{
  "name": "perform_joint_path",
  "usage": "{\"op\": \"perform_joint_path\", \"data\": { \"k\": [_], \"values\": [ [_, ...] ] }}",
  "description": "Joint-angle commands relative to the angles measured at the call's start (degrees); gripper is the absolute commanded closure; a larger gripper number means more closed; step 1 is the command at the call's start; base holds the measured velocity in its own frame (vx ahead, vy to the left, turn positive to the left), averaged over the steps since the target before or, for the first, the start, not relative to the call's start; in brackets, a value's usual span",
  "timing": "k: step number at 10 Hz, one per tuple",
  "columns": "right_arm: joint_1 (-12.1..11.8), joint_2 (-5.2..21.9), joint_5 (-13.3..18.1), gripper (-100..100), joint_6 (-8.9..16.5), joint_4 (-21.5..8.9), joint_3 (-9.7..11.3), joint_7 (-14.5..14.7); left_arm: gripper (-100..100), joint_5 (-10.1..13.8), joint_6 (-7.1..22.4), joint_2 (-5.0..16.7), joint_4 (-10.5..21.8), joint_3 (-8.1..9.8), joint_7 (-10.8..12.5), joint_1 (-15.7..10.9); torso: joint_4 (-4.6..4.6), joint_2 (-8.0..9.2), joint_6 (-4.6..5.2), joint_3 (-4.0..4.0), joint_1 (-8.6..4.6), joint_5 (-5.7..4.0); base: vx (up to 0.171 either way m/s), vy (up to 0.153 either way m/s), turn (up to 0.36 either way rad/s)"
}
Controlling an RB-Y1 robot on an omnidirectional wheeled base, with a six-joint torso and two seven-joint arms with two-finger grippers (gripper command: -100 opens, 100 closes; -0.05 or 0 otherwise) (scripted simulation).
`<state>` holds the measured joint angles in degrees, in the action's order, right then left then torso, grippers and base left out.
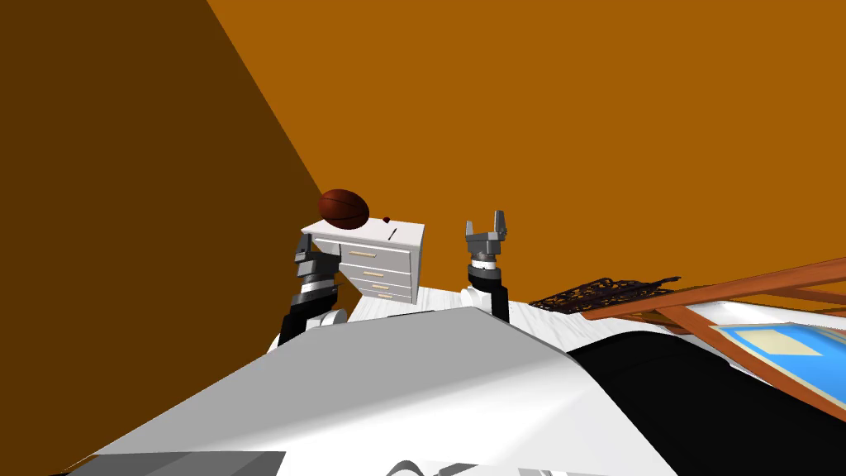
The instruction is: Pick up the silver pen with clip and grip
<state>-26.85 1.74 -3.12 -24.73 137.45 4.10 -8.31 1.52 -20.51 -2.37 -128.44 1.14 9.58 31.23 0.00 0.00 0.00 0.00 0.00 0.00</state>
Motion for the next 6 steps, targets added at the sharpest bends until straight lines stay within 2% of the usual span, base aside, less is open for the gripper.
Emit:
{"op": "perform_joint_path", "data": {
  "k": [1, 3, 6],
  "values": [
    [0.0, 0.0, 0.0, 0, 0.0, 0.0, 0.0, 0.0, -100, 0.0, 1.0, 2.6, 0.1, 0.42, 0.3, -0.9, 0.0, 0.0, 0.0, 0.0, 0.0, 0.0, -0.002, -0.012, 0.01],
    [0.0, 0.0, 0.0, 0, 0.0, 0.0, 0.0, 0.0, -100, -0.1, 3.4, 6.0, 0.5, 1.42, 1.3, -2.9, 0.0, 0.02, 0.0, 0.01, -0.05, -0.01, -0.01, -0.028, 0.016],
    [0.0, 0.0, 0.0, 0, 0.0, 0.0, 0.0, 0.0, -100, -0.3, 8.3, 10.0, 1.1, 3.9, 3.8, -8.0, 0.01, 0.03, 0.01, 0.02, -0.2, -0.04, -0.016, -0.054, 0.019]
  ]
}}
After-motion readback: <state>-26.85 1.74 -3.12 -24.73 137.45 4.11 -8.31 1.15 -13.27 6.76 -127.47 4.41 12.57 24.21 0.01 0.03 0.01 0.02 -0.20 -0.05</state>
